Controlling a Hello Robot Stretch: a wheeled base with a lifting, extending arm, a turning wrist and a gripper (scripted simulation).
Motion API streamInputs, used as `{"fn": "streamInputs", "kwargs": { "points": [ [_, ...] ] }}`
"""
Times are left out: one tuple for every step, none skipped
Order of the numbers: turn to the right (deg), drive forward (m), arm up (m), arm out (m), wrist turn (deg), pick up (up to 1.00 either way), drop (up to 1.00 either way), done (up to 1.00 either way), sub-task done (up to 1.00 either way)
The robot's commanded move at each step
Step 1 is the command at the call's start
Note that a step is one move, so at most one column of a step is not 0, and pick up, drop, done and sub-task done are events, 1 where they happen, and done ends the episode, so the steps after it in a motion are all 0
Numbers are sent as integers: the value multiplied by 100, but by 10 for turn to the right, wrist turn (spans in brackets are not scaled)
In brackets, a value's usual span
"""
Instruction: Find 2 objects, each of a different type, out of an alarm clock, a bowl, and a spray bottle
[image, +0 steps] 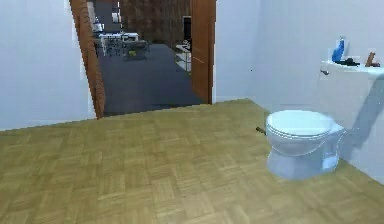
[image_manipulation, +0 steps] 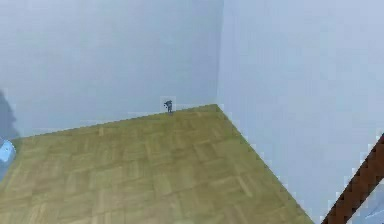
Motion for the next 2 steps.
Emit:
{"fn": "streamInputs", "kwargs": {
  "points": [
    [0,100,0,0,0,0,0,0,0],
    [0,85,0,0,0,0,0,0,0]
  ]
}}
